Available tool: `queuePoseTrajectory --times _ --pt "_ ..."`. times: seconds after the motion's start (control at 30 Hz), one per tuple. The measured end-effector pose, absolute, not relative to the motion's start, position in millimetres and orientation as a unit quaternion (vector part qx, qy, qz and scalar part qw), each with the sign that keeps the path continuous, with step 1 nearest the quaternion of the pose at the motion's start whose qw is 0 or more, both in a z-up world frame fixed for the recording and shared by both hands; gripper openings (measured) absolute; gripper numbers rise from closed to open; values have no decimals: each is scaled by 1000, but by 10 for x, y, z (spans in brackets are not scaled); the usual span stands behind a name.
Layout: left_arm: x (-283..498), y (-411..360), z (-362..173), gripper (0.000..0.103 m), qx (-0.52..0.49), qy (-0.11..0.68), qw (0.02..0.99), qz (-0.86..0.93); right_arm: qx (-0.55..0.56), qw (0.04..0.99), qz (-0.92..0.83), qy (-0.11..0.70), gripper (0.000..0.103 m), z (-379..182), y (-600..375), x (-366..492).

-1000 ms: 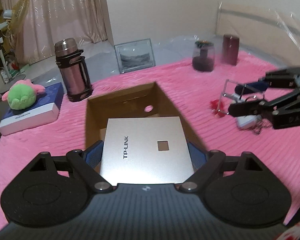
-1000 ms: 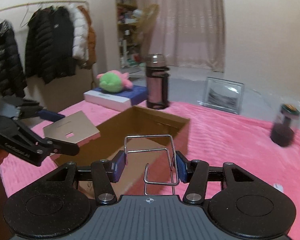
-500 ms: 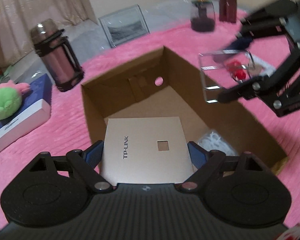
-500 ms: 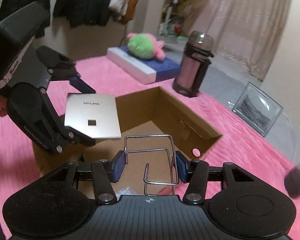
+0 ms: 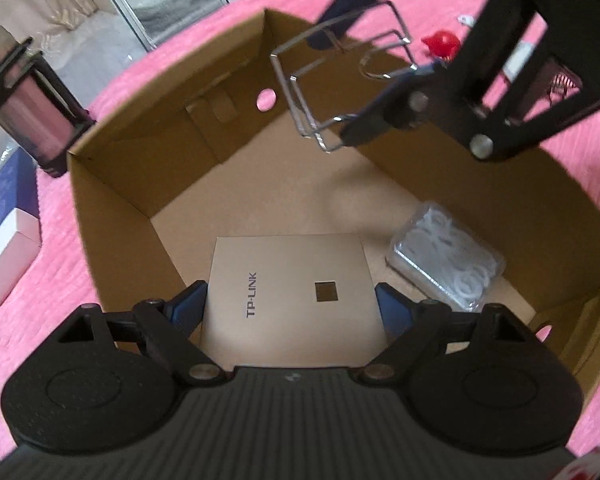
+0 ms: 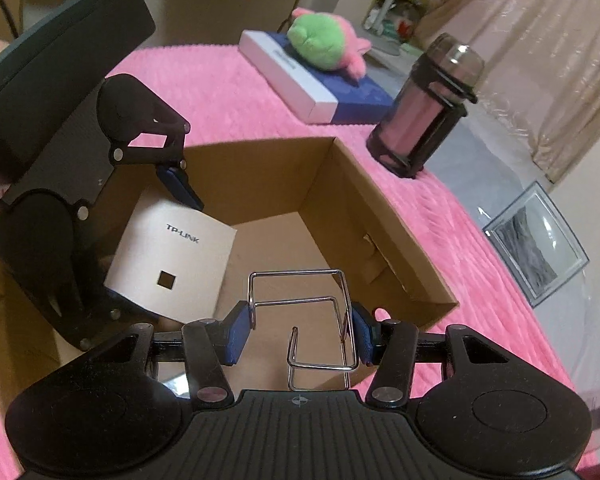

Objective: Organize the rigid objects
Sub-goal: 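Lower the TP-LINK plate into the box with the left tool while the right tool holds the rack above, then open the left tool to release the TP-LINK plate onto the box floor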

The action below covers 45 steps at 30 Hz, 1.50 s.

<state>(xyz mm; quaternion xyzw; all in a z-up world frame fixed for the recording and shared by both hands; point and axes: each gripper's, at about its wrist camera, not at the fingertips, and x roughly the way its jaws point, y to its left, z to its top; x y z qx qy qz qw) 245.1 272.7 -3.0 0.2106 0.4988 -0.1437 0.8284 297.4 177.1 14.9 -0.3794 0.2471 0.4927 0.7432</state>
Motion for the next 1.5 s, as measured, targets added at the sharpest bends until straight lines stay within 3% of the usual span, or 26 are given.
queuePoseTrajectory --times 0.57,1.5 --pt "2747 2710 -335 86 227 552 786 -158 -439 688 507 277 49 -208 2069 3217" --pt "2803 2655 -561 86 270 592 747 -136 -447 683 508 275 49 -248 2071 3240"
